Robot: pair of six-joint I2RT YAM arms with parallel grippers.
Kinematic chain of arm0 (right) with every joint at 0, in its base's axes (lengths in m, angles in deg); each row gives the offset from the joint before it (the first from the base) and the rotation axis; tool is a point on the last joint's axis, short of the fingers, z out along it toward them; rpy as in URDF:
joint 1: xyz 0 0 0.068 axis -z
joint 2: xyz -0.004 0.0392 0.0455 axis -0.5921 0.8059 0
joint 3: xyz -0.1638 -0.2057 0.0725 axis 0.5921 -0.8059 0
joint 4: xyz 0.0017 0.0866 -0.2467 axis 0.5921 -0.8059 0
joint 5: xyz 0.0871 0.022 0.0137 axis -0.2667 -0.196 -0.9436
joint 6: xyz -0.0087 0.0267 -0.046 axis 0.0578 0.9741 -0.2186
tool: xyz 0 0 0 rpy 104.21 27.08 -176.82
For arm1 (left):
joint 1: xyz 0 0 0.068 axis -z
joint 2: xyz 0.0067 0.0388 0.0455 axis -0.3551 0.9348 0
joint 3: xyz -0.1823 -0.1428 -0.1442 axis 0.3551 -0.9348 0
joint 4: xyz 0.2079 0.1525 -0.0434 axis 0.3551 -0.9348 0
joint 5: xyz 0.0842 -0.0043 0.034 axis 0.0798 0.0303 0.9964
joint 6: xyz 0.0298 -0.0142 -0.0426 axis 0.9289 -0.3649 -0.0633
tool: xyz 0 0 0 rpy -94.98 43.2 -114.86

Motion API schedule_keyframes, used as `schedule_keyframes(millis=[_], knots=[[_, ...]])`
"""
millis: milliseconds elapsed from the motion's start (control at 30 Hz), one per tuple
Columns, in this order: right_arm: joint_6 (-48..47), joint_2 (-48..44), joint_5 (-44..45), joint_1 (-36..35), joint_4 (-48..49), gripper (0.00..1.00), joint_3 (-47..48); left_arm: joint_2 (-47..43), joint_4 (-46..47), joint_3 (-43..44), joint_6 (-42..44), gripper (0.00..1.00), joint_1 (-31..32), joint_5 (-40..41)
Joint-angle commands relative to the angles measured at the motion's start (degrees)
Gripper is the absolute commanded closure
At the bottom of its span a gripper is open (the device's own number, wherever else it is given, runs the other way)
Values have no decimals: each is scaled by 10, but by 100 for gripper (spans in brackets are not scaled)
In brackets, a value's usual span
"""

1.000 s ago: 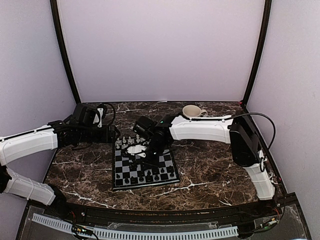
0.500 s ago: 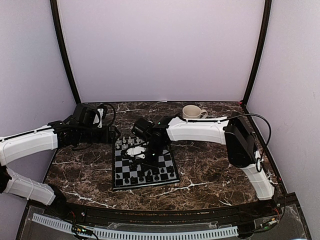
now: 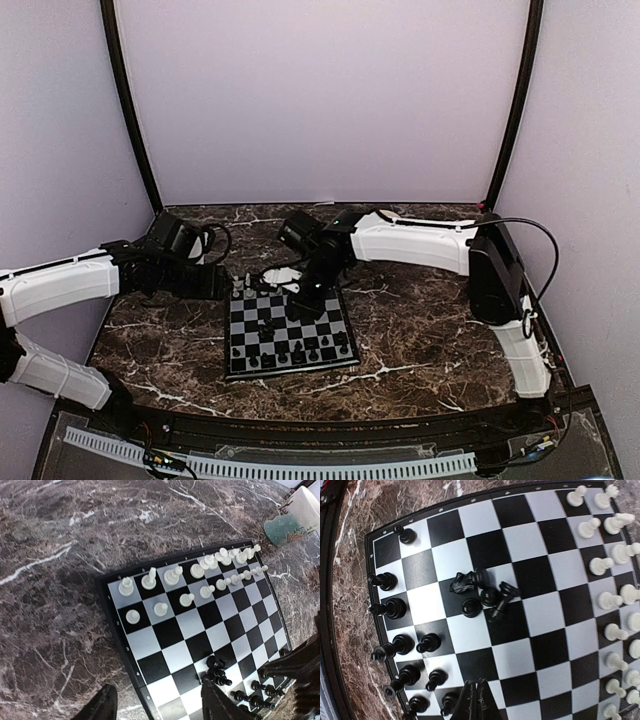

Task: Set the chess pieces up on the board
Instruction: Pick up the pawn from the chessboard.

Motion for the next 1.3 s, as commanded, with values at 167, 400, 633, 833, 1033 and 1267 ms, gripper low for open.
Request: schedule_keyframes(millis=[167, 400, 633, 833, 1033, 1267], knots=[[10, -108, -45, 70, 26, 94, -52, 47, -13, 13, -2, 44, 7, -153], [18, -169, -72, 109, 74, 89, -145, 99, 11, 36, 47, 44, 65, -128], [13, -200, -56, 128, 96, 87, -194, 184, -34, 112, 90, 67, 108, -119], [3, -238, -72, 168, 135, 86, -252, 231, -93, 163, 115, 70, 127, -80], [-1, -269, -73, 185, 158, 85, -291, 273, -121, 189, 121, 70, 138, -44], [-4, -263, -71, 187, 158, 84, -291, 304, -141, 208, 120, 68, 152, -38]])
